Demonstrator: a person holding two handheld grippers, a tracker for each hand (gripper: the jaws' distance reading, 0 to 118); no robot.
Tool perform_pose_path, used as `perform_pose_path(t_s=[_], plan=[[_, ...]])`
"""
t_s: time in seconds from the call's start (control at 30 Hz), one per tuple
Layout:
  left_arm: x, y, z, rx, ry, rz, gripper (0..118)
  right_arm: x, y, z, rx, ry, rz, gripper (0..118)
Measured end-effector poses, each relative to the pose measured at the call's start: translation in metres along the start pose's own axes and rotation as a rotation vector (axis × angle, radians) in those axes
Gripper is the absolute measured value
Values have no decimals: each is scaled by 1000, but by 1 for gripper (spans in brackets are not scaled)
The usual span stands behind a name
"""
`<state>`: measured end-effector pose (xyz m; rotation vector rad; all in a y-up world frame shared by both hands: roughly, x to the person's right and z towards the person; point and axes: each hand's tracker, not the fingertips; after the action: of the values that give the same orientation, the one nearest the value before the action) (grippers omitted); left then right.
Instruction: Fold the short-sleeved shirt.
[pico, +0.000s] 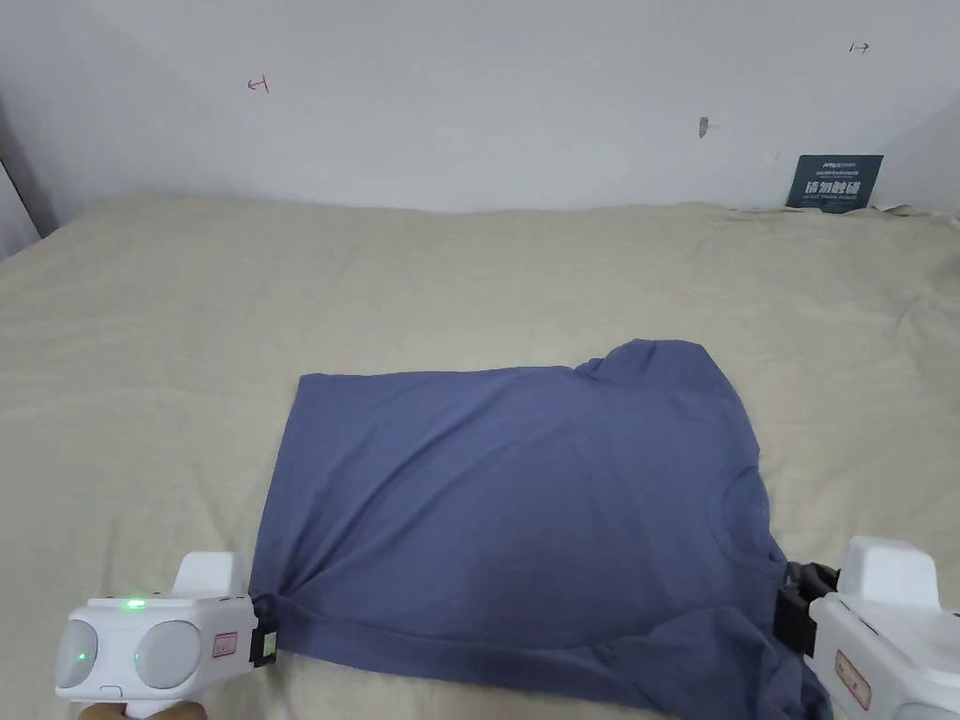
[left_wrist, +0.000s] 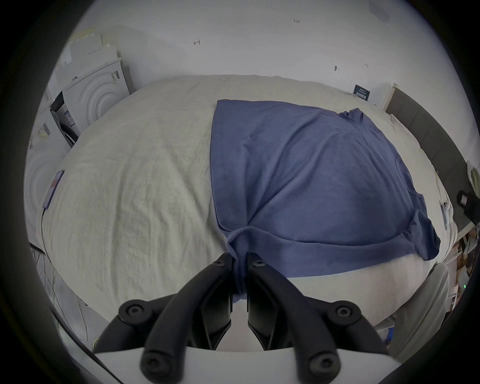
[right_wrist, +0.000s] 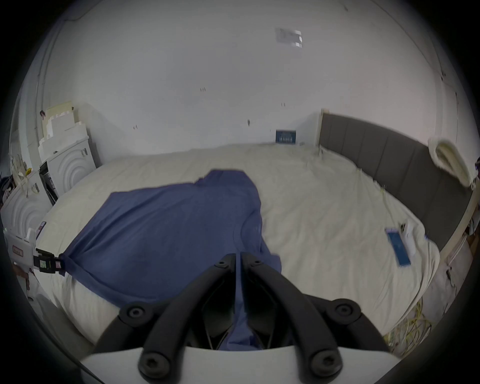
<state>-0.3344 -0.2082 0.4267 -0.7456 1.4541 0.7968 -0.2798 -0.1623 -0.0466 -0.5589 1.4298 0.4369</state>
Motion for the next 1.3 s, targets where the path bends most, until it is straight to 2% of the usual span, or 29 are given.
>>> perform_pose_path(t_s=[0.1, 0.13, 0.23, 0.47, 0.53, 0.57, 0.63, 0.7, 0.73, 0.87, 1.1, 1.3], plan=[[-2, 0, -3, -5, -2, 9, 8, 5, -14, -12, -80, 10, -30, 85], [-2, -1, -3, -5, -3, 11, 8, 5, -18, -15, -108, 8, -30, 92], [-3, -1, -3, -5, -4, 12, 8, 6, -31, -23, -134, -11, -32, 94], [-4, -1, -4, -5, -7, 16, 8, 6, -54, -50, -305, -29, -17, 94], [-4, -2, -4, -9, -7, 16, 8, 4, -60, -54, -332, -28, -9, 90], [-4, -2, -4, -10, -6, 15, 8, 4, -62, -55, -338, -22, -8, 84], [-5, -2, -6, -14, -7, 19, 8, 7, -68, -60, -346, -23, -6, 54], [-6, -2, -7, -16, -7, 20, 8, 7, -69, -62, -347, -25, 2, 18], [-6, -2, -8, -17, -7, 20, 8, 7, -69, -62, -340, -27, 4, 8], [-6, -2, -8, -16, -6, 20, 8, 8, -63, -52, -296, -18, 0, 4], [-7, 3, -9, -5, -5, 33, 8, 1, -34, -37, -214, -8, 44, 3], [-19, 38, 5, 67, -48, 118, 8, -2, 17, -23, -100, 8, 31, 3]])
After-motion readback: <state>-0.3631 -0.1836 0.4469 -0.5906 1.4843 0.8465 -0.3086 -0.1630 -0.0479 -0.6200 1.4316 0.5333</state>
